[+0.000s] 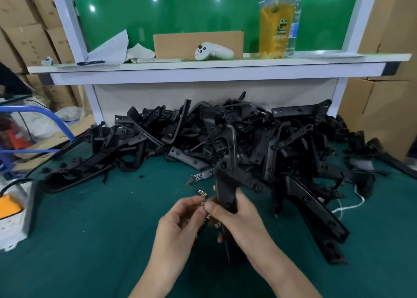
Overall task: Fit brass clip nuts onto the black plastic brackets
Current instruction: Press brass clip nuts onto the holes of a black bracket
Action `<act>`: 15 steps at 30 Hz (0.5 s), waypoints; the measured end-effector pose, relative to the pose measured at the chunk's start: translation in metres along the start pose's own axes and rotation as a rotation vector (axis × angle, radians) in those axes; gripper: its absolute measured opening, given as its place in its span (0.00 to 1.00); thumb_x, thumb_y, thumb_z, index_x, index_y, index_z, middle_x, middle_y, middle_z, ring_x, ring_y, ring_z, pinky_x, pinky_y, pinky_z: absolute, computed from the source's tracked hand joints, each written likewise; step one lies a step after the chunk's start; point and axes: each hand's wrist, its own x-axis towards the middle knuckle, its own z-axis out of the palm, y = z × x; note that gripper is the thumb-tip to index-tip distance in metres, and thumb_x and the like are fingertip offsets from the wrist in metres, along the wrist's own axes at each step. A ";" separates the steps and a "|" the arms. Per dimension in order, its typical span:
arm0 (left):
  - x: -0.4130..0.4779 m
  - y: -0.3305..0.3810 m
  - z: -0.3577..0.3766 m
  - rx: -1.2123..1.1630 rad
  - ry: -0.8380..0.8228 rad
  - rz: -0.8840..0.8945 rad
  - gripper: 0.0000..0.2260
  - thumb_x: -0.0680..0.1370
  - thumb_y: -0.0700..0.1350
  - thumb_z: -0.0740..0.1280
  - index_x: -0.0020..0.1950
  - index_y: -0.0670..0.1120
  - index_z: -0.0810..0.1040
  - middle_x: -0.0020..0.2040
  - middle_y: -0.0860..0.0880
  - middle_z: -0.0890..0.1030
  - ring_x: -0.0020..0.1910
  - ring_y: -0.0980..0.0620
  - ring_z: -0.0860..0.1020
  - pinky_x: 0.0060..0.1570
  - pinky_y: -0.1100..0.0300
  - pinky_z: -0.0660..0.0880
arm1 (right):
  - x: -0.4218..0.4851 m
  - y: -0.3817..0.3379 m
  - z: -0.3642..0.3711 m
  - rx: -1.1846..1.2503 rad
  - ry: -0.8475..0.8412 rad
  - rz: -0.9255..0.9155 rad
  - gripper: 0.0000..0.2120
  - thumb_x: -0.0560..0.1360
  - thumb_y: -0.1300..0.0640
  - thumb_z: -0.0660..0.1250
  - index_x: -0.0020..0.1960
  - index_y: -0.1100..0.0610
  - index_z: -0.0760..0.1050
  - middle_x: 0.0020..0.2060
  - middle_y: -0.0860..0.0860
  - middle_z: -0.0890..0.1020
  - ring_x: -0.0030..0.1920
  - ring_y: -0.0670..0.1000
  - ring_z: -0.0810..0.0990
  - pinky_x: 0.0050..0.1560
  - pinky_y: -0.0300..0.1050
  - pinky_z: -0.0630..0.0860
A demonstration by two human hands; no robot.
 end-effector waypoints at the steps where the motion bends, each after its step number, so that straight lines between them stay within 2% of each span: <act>1: -0.001 0.001 0.001 0.007 -0.006 -0.004 0.05 0.78 0.38 0.70 0.52 0.45 0.83 0.44 0.48 0.87 0.42 0.54 0.85 0.41 0.69 0.77 | -0.001 0.000 0.001 -0.007 0.001 -0.009 0.08 0.73 0.52 0.76 0.49 0.46 0.78 0.42 0.49 0.85 0.39 0.50 0.84 0.28 0.44 0.77; 5: -0.002 0.002 0.002 0.053 -0.020 0.004 0.04 0.79 0.38 0.69 0.51 0.44 0.82 0.43 0.47 0.86 0.42 0.53 0.84 0.43 0.68 0.77 | -0.002 -0.001 0.001 -0.030 0.030 -0.028 0.08 0.76 0.55 0.74 0.49 0.43 0.78 0.40 0.48 0.84 0.37 0.48 0.83 0.29 0.44 0.76; 9: -0.002 0.002 0.003 0.078 -0.034 0.008 0.03 0.80 0.40 0.69 0.51 0.46 0.81 0.42 0.49 0.85 0.40 0.57 0.82 0.41 0.69 0.75 | -0.003 -0.001 0.000 -0.043 0.033 -0.037 0.07 0.76 0.54 0.74 0.51 0.46 0.77 0.36 0.47 0.82 0.34 0.46 0.80 0.29 0.43 0.76; 13: -0.002 0.002 0.006 0.043 -0.029 -0.011 0.02 0.80 0.39 0.68 0.50 0.44 0.81 0.42 0.49 0.86 0.41 0.57 0.83 0.41 0.70 0.75 | -0.003 0.002 0.000 -0.034 0.044 -0.043 0.09 0.77 0.54 0.73 0.54 0.46 0.77 0.35 0.47 0.82 0.33 0.46 0.80 0.30 0.42 0.76; 15: -0.003 0.001 0.006 0.028 -0.028 -0.031 0.02 0.81 0.39 0.68 0.50 0.44 0.80 0.42 0.49 0.86 0.39 0.58 0.82 0.40 0.70 0.74 | -0.003 0.003 0.000 -0.050 0.060 -0.052 0.08 0.77 0.53 0.73 0.53 0.45 0.77 0.36 0.47 0.83 0.33 0.46 0.80 0.30 0.41 0.76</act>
